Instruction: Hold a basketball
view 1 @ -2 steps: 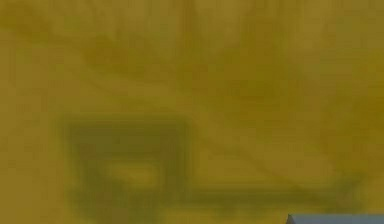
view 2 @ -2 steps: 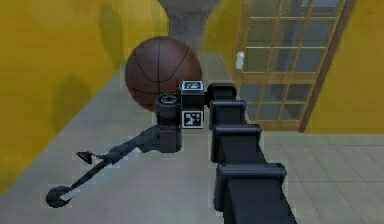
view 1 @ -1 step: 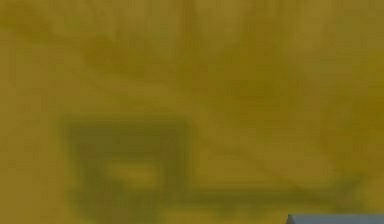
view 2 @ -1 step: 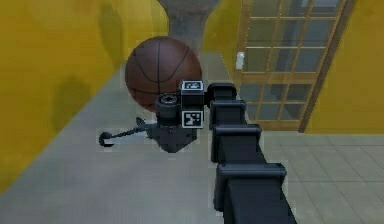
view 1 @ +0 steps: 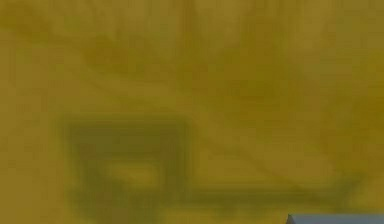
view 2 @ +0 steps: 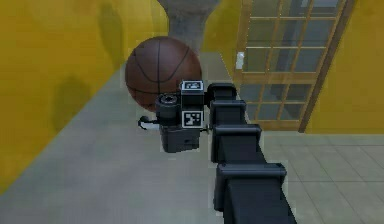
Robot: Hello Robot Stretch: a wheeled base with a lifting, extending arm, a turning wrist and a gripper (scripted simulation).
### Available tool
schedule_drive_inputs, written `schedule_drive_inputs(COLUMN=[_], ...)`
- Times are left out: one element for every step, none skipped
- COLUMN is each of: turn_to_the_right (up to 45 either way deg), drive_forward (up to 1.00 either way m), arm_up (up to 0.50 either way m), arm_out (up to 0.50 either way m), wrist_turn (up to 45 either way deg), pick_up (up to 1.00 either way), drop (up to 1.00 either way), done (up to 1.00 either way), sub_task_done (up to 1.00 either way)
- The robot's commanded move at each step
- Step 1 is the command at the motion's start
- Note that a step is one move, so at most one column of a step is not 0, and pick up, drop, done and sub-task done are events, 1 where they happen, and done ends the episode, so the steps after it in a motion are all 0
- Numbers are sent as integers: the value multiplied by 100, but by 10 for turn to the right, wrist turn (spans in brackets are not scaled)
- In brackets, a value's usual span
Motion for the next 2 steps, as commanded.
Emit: schedule_drive_inputs(turn_to_the_right=[0, 0], drive_forward=[0, 0], arm_up=[0, 0], arm_out=[0, 0], wrist_turn=[0, 0], pick_up=[100, 0], drop=[0, 0], done=[0, 100], sub_task_done=[0, 0])
